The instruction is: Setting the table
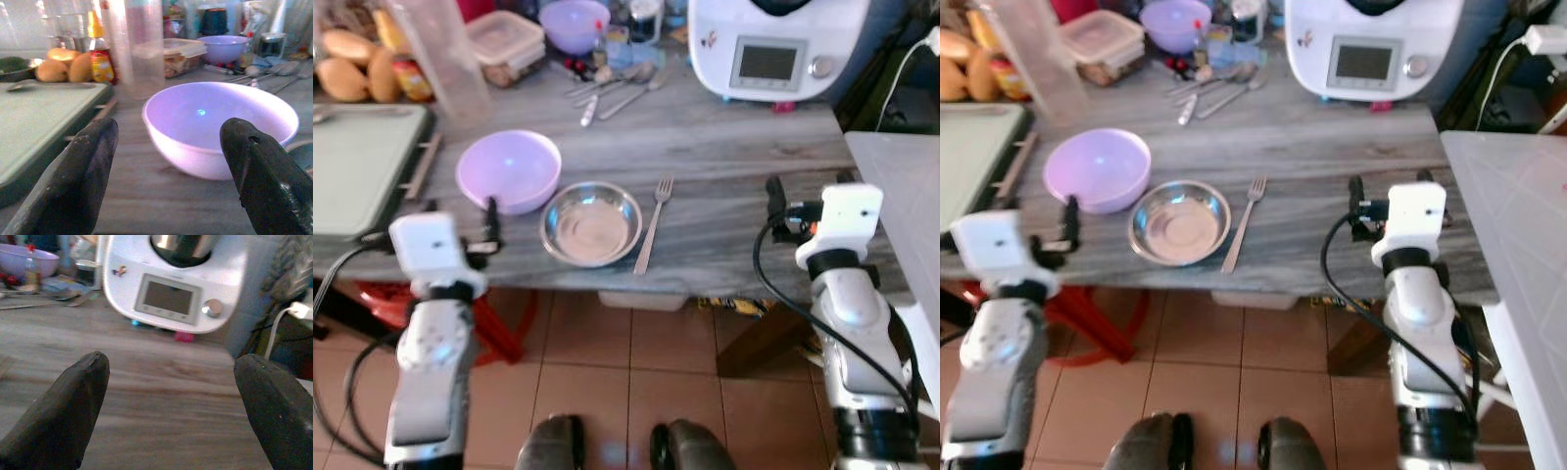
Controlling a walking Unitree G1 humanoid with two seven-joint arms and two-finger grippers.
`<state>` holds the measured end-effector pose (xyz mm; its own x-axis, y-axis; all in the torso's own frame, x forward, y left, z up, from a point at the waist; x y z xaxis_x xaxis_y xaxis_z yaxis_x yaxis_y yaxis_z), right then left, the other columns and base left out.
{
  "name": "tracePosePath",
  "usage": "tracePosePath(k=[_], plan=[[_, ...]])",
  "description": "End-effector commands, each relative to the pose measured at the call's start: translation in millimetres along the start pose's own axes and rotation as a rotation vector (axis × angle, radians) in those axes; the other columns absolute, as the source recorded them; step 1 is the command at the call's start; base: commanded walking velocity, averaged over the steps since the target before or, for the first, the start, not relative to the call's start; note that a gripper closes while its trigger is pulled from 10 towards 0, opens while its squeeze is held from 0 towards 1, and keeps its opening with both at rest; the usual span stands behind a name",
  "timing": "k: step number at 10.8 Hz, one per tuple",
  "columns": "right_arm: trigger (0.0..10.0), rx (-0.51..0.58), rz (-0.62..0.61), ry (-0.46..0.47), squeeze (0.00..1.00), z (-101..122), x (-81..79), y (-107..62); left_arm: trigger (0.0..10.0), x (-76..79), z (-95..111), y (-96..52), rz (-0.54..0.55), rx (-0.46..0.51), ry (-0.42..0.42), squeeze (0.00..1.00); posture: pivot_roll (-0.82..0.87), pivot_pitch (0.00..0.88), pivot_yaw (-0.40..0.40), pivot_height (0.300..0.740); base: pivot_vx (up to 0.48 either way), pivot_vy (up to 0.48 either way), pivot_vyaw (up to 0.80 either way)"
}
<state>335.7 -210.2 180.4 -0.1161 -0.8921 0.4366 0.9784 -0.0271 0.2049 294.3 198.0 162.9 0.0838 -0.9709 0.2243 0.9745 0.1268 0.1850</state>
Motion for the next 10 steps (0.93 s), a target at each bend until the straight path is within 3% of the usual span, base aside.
tracePosePath(k=[1, 3, 5, 7, 10], plan=[[10.0, -0.016, 0.009, 0.016, 0.0, -3.3, 2.2, 1.7, 10.0, -3.3, 5.8, -2.3, 0.009, 0.011, 0.015, 0.0, -0.01, 0.234, 0.023, 0.74, 0.0, 0.0, 0.0], [10.0, -0.061, -0.068, 0.036, 0.0, -12.5, 17.9, 9.5, 10.0, -20.9, 0.3, -13.4, 0.058, -0.036, 0.026, 0.0, 0.01, 0.258, 0.026, 0.74, 0.0, 0.0, 0.8], [10.0, -0.261, -0.087, 0.115, 0.0, -50.3, 26.3, 16.4, 10.0, -18.1, -9.7, -26.3, -0.004, -0.105, 0.061, 0.0, 0.04, 0.3, 0.04, 0.74, 0.0, 0.0, 0.0], [10.0, -0.27, -0.055, 0.106, 0.0, -51.5, 32.8, 26.7, 10.0, -19.1, -9.7, -32.9, -0.018, -0.128, 0.066, 0.0, 0.05, 0.323, 0.046, 0.74, 0.0, 0.0, 0.0], [10.0, -0.287, 0.019, 0.095, 0.0, -49.1, 26.1, 42.6, 10.0, -17.8, -8.8, -36.7, -0.029, -0.147, 0.068, 0.0, 0.06, 0.348, 0.054, 0.74, 0.0, 0.0, 0.0]])
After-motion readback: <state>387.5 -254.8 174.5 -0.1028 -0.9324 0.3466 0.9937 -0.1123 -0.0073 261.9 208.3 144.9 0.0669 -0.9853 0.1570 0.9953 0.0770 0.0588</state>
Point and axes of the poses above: a point about 5 cm out from each wrist's last joint towards the gripper, its own y axis pointing out of the wrist towards the gripper, its own z axis along the axis of the wrist's last joint, x = y × z, the point moved 4 cm from there along y, pointing out of the wrist towards the gripper, and after that the axes turned 15 degrees about -y, right-handed, at the moved point
